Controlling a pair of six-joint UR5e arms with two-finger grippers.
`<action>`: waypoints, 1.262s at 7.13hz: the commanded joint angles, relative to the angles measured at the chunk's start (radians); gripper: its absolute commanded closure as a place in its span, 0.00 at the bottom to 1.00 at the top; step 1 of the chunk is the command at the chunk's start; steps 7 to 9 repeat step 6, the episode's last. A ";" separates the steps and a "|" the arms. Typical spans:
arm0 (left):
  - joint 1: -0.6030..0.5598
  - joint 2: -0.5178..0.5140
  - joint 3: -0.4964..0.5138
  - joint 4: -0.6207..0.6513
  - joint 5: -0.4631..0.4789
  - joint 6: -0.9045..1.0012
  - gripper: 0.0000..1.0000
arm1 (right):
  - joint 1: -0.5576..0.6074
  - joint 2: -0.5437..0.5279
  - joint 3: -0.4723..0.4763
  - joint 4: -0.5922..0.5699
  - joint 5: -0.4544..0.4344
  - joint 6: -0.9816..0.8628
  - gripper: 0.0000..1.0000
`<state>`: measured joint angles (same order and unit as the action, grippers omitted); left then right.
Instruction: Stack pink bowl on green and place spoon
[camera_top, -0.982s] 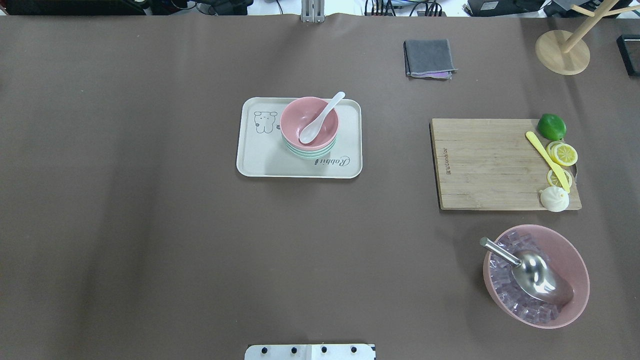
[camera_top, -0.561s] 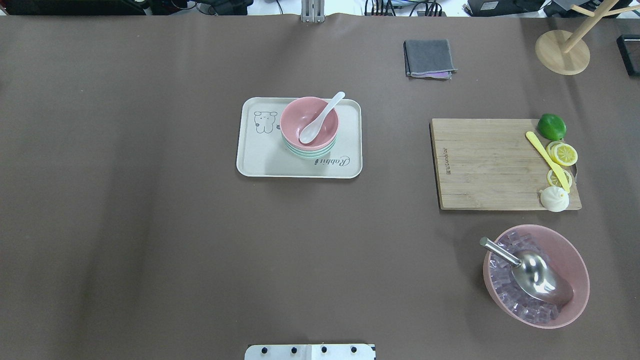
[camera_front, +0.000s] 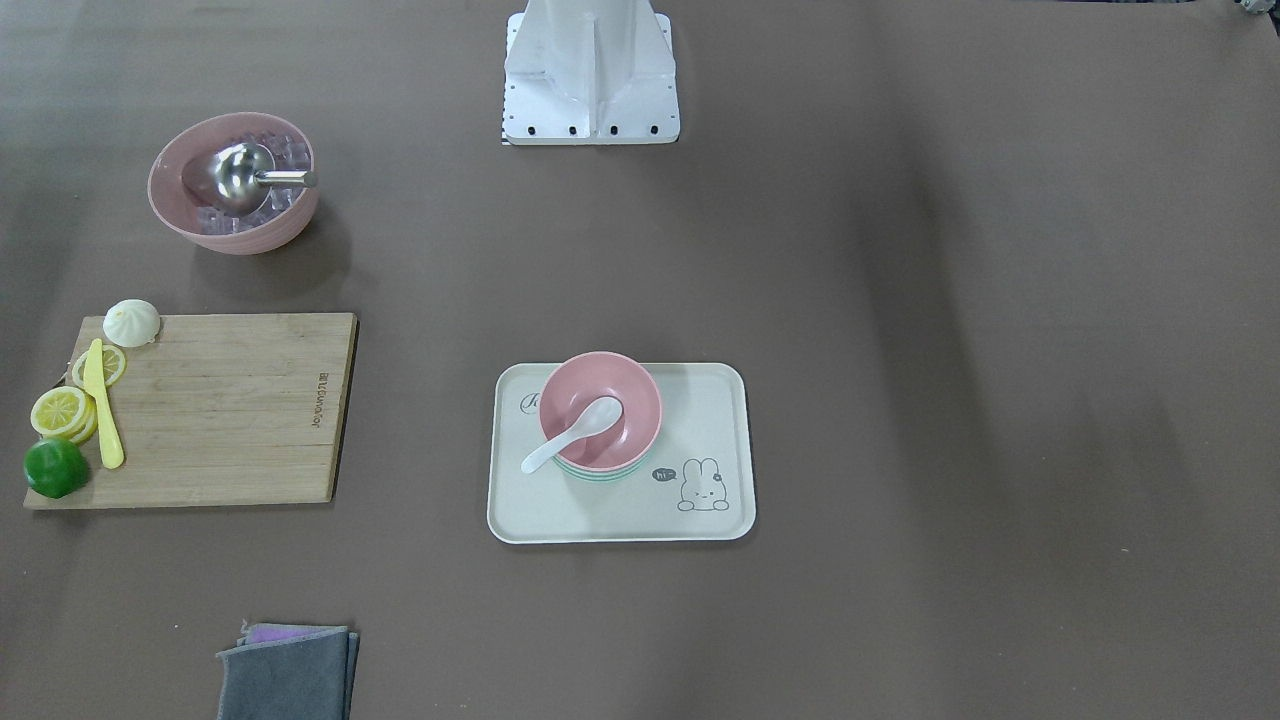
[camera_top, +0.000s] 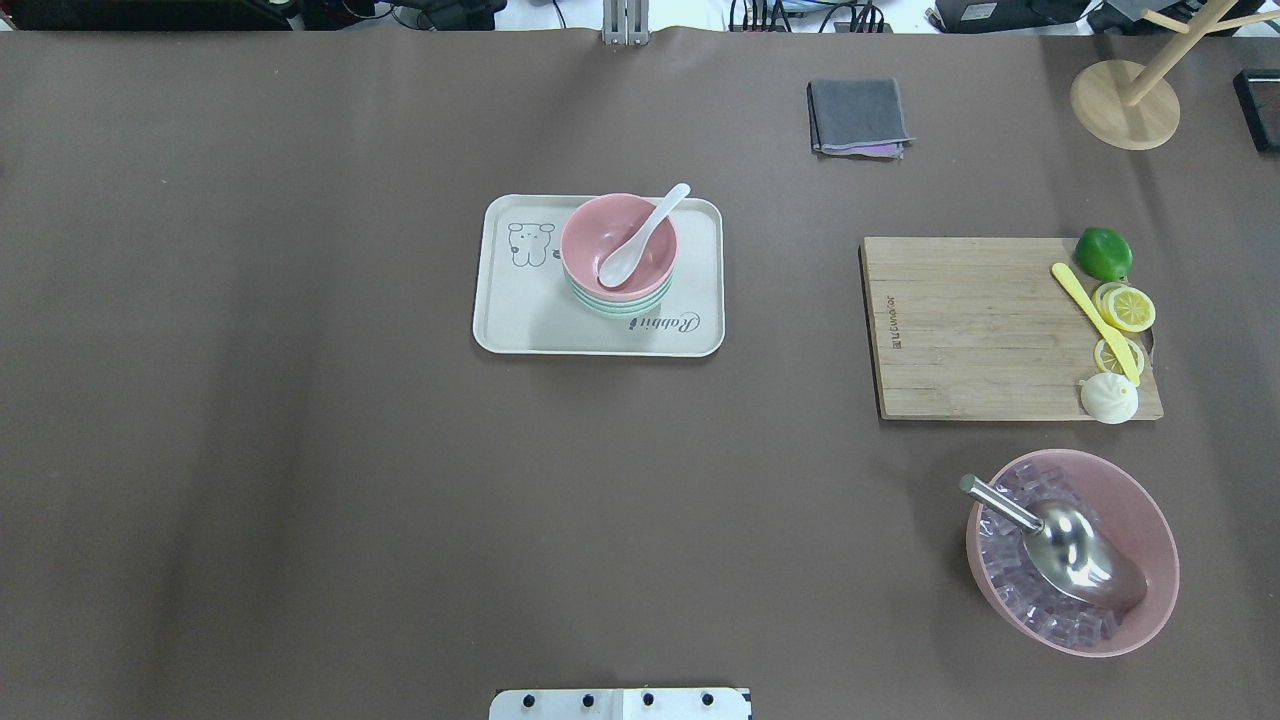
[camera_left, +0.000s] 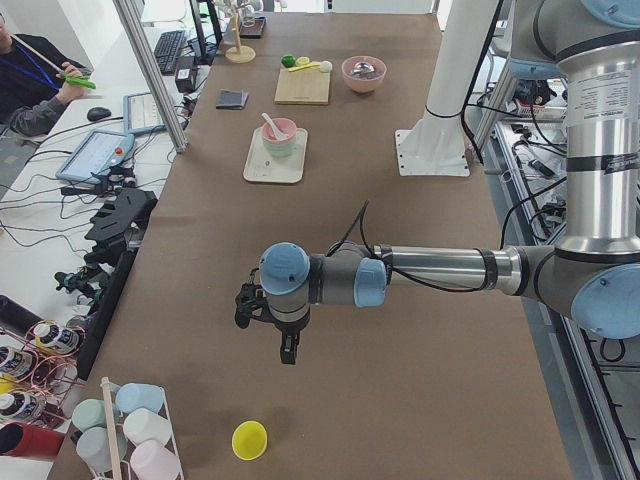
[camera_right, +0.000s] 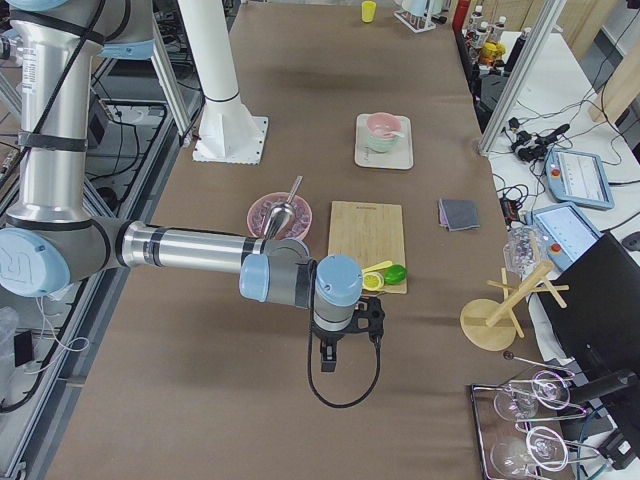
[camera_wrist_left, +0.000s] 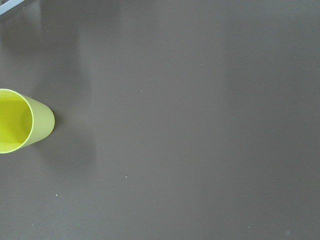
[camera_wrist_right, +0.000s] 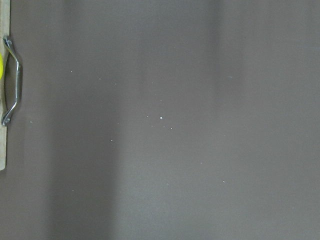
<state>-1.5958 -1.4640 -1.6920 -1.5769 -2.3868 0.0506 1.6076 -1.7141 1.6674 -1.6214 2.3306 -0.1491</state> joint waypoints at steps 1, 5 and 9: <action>-0.001 0.001 0.000 0.000 0.000 0.000 0.02 | 0.000 -0.001 0.000 0.000 0.001 0.000 0.00; -0.001 0.001 0.000 0.000 0.000 0.005 0.02 | 0.000 -0.001 0.003 0.000 0.006 -0.001 0.00; -0.001 0.014 -0.006 -0.003 0.000 0.006 0.02 | 0.000 -0.001 0.003 0.000 0.018 -0.001 0.00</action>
